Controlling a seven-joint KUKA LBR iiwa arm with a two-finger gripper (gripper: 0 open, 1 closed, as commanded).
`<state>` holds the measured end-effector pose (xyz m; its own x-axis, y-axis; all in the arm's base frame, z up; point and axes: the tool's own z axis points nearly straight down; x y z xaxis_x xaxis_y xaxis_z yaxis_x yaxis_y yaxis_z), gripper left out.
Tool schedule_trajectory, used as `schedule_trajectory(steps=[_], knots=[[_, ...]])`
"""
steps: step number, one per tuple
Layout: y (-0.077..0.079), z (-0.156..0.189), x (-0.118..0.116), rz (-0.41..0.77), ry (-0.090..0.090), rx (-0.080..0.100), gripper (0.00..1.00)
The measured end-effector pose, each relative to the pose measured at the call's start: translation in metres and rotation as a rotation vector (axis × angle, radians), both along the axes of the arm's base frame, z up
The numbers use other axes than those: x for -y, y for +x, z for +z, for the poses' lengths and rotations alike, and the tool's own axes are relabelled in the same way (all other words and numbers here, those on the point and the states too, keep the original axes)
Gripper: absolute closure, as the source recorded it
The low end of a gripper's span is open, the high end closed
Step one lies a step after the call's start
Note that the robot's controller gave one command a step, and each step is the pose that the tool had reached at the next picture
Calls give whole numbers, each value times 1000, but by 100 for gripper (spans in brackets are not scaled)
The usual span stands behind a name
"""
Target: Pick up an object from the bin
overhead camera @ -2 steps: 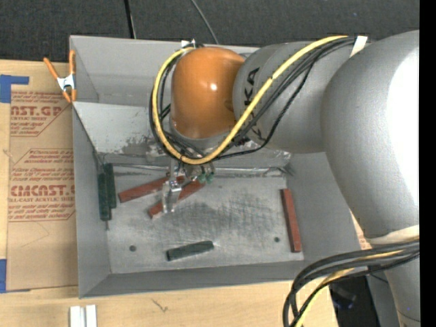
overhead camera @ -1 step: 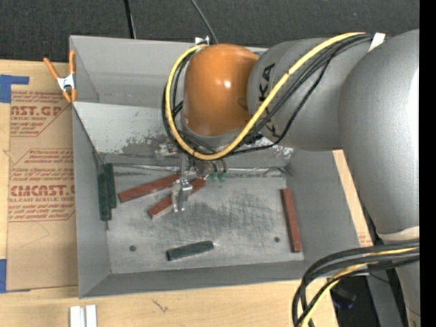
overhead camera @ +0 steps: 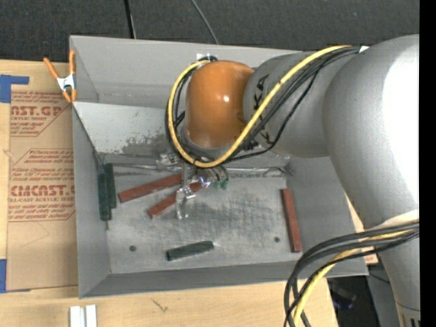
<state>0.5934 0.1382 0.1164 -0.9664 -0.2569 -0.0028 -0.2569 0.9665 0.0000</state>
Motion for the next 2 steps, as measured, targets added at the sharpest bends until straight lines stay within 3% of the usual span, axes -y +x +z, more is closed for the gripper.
schedule_trajectory(steps=[1,2], knots=[[-5,-45,2,-80,3,1,0],[-2,-42,7,-68,3,-4,100]])
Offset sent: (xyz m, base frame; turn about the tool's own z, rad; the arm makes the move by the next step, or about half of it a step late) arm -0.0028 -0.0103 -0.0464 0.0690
